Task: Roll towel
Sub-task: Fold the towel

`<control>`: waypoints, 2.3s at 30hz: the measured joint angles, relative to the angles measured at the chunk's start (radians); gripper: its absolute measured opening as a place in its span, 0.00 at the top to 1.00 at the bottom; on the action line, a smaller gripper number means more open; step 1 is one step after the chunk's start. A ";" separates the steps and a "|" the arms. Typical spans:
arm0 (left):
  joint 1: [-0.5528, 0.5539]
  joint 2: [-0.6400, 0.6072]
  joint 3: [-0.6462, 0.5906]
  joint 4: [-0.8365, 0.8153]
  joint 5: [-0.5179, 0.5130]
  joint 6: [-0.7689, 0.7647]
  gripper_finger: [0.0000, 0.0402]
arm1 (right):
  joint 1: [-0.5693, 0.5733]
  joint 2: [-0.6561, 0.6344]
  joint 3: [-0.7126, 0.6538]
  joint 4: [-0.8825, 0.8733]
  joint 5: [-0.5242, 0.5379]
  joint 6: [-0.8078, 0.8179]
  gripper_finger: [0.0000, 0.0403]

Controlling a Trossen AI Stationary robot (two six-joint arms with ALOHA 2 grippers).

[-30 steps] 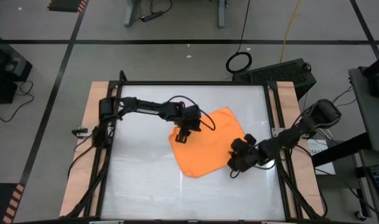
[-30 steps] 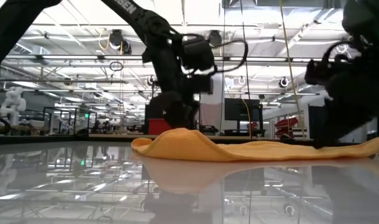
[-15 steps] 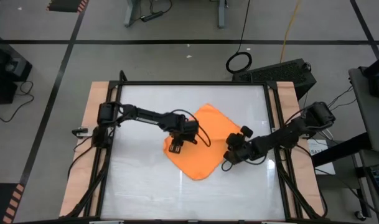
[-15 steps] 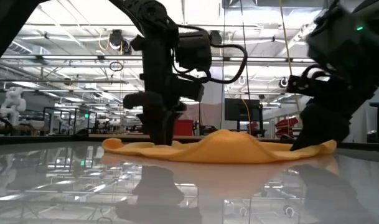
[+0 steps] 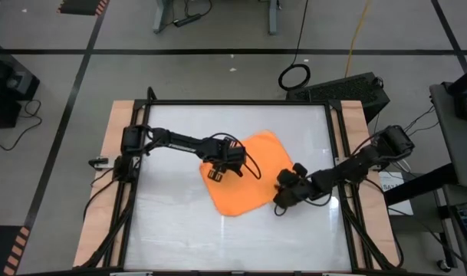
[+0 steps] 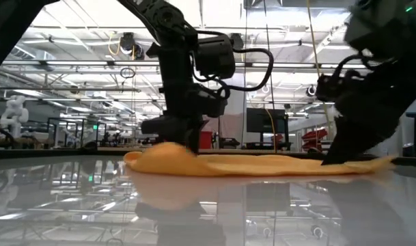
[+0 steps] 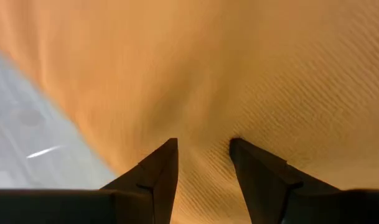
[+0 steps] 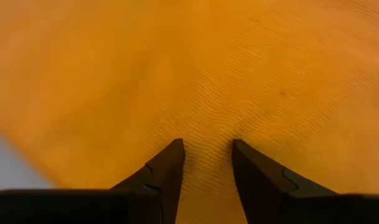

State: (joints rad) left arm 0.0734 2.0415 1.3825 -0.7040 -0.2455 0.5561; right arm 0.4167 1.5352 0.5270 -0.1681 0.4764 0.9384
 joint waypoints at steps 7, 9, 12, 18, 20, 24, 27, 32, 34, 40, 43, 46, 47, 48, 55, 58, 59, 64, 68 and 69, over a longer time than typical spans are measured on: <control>0.008 0.002 -0.001 0.036 -0.036 0.142 0.60 | 0.099 0.005 -0.004 0.196 -0.043 0.060 0.67; 0.007 0.002 -0.001 0.044 -0.053 0.163 0.60 | 0.113 0.006 -0.005 0.235 -0.046 0.053 0.67; -0.002 -0.006 -0.003 0.030 -0.089 0.169 0.60 | 0.126 0.005 -0.003 0.266 -0.038 0.032 0.67; -0.037 -0.087 -0.002 0.025 -0.117 0.140 0.60 | 0.135 -0.013 0.030 0.260 -0.015 -0.111 0.67; -0.052 -0.120 -0.002 0.028 -0.119 0.125 0.60 | 0.135 -0.031 0.044 0.256 -0.012 -0.162 0.67; -0.090 -0.207 0.000 0.008 -0.065 0.039 0.60 | 0.136 -0.079 0.067 0.195 -0.015 -0.260 0.67; -0.131 -0.255 0.001 -0.047 0.072 -0.064 0.60 | 0.156 -0.122 0.079 0.027 -0.042 -0.300 0.67; -0.256 -0.281 0.000 -0.123 0.143 -0.156 0.60 | 0.229 -0.194 0.085 -0.197 -0.068 -0.344 0.67; -0.314 -0.277 0.000 -0.158 0.144 -0.179 0.60 | 0.254 -0.221 0.085 -0.241 -0.068 -0.364 0.67; -0.434 -0.276 -0.024 -0.166 0.148 -0.294 0.60 | 0.315 -0.256 0.085 -0.272 -0.084 -0.431 0.67; -0.468 -0.277 -0.052 -0.132 0.161 -0.361 0.60 | 0.333 -0.251 0.085 -0.272 -0.087 -0.461 0.67; -0.486 -0.276 -0.108 -0.091 0.166 -0.392 0.60 | 0.342 -0.238 0.085 -0.289 -0.087 -0.473 0.67; -0.488 -0.276 -0.128 -0.070 0.166 -0.394 0.60 | 0.341 -0.232 0.085 -0.292 -0.087 -0.477 0.67; -0.488 -0.276 -0.148 -0.046 0.166 -0.395 0.60 | 0.341 -0.227 0.085 -0.301 -0.087 -0.479 0.67; -0.455 -0.276 -0.227 0.062 0.129 -0.389 0.60 | 0.341 -0.210 0.085 -0.317 -0.085 -0.476 0.67; -0.437 -0.276 -0.229 0.080 0.133 -0.364 0.60 | 0.341 -0.209 0.085 -0.328 -0.082 -0.467 0.67; -0.432 -0.276 -0.228 0.092 0.147 -0.355 0.60 | 0.341 -0.209 0.085 -0.330 -0.080 -0.461 0.67; -0.403 -0.276 -0.228 0.090 0.266 -0.332 0.60 | 0.341 -0.209 0.085 -0.342 -0.056 -0.434 0.67; -0.384 -0.243 -0.228 0.079 0.301 -0.331 0.60 | 0.341 -0.210 0.085 -0.342 -0.052 -0.427 0.67; -0.381 -0.233 -0.228 0.081 0.309 -0.325 0.60 | 0.341 -0.210 0.085 -0.342 -0.045 -0.426 0.67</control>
State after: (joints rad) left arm -0.3075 1.8085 1.1549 -0.6230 0.0636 0.2309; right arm 0.7574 1.3254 0.6125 -0.5098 0.4313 0.5121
